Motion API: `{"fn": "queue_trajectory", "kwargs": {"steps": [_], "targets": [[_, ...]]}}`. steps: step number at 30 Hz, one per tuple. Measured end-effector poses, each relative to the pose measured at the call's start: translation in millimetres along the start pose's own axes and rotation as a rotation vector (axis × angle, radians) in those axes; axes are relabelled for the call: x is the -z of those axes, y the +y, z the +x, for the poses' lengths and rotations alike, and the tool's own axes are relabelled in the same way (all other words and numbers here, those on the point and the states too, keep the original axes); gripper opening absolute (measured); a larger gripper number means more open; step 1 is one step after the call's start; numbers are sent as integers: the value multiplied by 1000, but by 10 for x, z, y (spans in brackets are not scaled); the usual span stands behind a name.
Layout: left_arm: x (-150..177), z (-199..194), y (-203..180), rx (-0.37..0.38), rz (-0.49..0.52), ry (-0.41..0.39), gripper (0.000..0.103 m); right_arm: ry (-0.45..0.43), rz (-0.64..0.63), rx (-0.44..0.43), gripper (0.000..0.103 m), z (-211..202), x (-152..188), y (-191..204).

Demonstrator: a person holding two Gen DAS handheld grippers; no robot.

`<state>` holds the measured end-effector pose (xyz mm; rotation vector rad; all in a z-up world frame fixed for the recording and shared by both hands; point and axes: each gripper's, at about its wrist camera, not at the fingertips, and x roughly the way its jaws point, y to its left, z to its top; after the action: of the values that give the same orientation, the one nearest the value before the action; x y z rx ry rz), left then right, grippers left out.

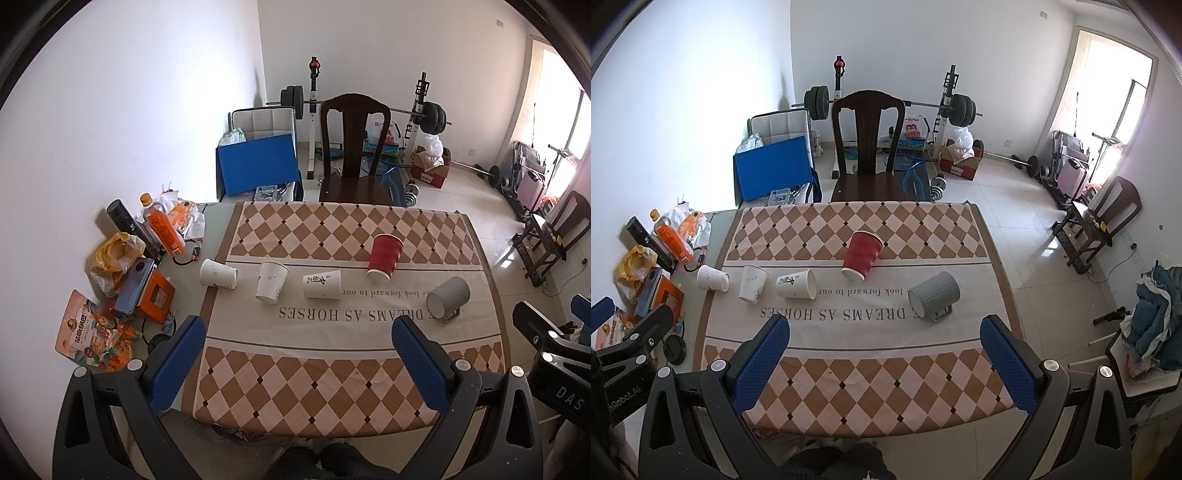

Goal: Flip cup upright

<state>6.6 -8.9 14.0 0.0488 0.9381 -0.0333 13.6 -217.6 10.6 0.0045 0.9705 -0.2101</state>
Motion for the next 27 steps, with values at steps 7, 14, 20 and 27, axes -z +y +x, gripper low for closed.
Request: {"fn": "queue_trajectory", "kwargs": {"steps": [7, 14, 20, 27], "targets": [[9, -1, -12, -1, 1, -1, 103, -1, 0, 0, 103, 0, -14, -1], [21, -7, -26, 4, 2, 7, 103, 1, 1, 2, 103, 17, -23, 1], [38, -4, -30, 6, 2, 5, 103, 0, -2, 3, 103, -8, -27, 3], [34, -1, -28, 5, -1, 6, 103, 0, -3, 4, 103, -4, -94, 1]]}}
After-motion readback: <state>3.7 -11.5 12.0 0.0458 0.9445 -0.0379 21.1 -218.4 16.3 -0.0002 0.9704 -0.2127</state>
